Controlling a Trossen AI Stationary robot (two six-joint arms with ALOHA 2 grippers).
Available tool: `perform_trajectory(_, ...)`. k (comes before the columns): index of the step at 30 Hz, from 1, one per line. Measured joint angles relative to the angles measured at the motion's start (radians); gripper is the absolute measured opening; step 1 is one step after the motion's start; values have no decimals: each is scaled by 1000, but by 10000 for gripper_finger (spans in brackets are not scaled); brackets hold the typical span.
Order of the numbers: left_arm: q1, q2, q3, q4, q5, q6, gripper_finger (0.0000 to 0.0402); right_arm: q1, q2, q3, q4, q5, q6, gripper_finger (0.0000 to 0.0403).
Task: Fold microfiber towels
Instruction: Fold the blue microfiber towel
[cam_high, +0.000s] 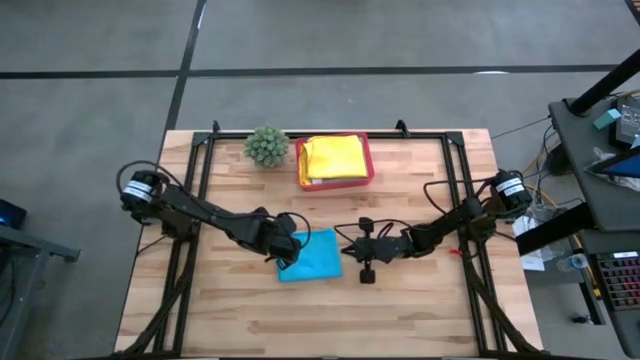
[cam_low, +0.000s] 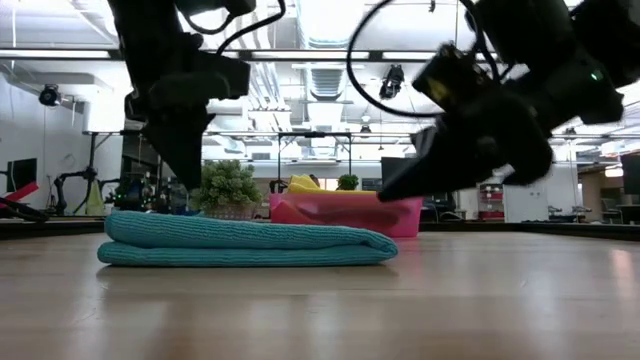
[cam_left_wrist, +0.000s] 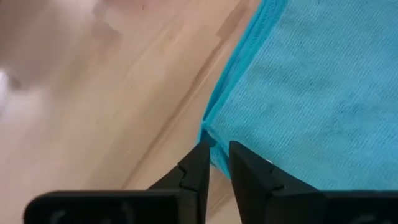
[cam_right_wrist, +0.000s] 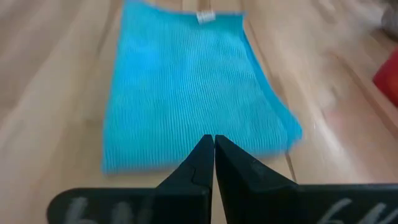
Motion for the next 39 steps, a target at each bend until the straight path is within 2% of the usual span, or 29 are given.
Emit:
perform_trajectory(7, -4, -47, -2, 8, -8, 28, 47, -19, 0, 75, 1, -8, -47, 9)
perform_trajectory(12, -60, -54, -25, 178, 10, 78, 47, -42, 7, 94, 31, -10, -53, 9)
perform_trajectory(16, -106, -29, -63, 296, 36, 106, 47, -57, 62, 94, 145, -29, -52, 9)
perform_trajectory(21, -164, -16, -102, 331, 90, 65, 47, -57, 185, 157, 242, -88, -50, 9)
perform_trajectory(29, -212, 20, -119, 373, 100, 52, 47, -67, 347, 321, 215, -86, -59, 9)
perform_trajectory(34, -222, 58, -128, 431, 157, 52, 47, -78, 383, 379, 150, -86, -79, 9)
perform_trajectory(39, -227, 88, -144, 435, 166, 27, 47, -97, 389, 390, 79, -79, -79, 9)
